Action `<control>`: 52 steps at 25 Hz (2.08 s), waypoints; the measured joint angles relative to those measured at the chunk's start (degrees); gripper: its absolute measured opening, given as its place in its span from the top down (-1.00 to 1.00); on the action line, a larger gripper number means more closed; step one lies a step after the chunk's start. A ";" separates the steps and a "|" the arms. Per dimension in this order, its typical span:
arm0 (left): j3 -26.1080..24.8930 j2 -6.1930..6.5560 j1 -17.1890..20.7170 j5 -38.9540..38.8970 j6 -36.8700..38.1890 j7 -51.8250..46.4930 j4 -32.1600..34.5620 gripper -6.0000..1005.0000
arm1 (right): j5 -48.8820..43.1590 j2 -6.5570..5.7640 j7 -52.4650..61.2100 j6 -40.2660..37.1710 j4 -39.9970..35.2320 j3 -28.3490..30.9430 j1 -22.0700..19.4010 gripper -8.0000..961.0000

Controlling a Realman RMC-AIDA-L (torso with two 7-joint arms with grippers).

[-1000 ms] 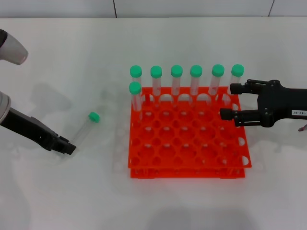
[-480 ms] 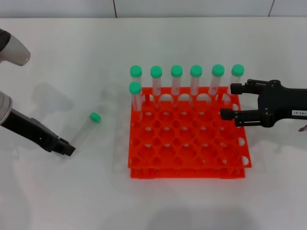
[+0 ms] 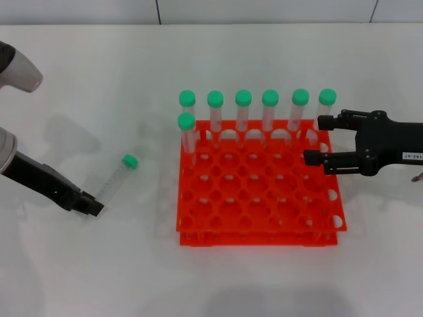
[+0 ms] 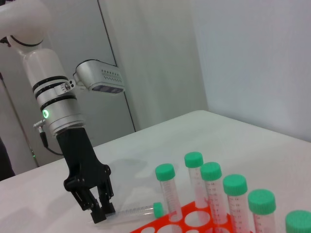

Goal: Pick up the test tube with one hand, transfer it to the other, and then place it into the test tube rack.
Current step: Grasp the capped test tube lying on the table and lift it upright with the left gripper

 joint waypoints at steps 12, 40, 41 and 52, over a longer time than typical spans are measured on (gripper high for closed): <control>-0.31 0.17 0.00 -0.03 -0.11 -0.70 0.01 0.49 | 0.07 0.00 0.00 0.00 0.00 0.00 0.02 -0.75; -0.08 0.32 0.01 0.17 -1.48 -1.22 -0.20 0.65 | 0.76 -0.08 -0.10 0.05 -0.10 0.09 0.08 -0.75; -0.08 0.32 0.01 0.18 -1.51 -1.22 -0.20 0.65 | 0.76 -0.08 -0.11 0.08 -0.10 0.09 0.08 -0.75; 0.01 0.33 -0.50 0.16 -2.11 -0.90 -0.20 0.39 | 0.90 -0.14 -0.17 0.18 -0.41 0.52 0.06 -0.75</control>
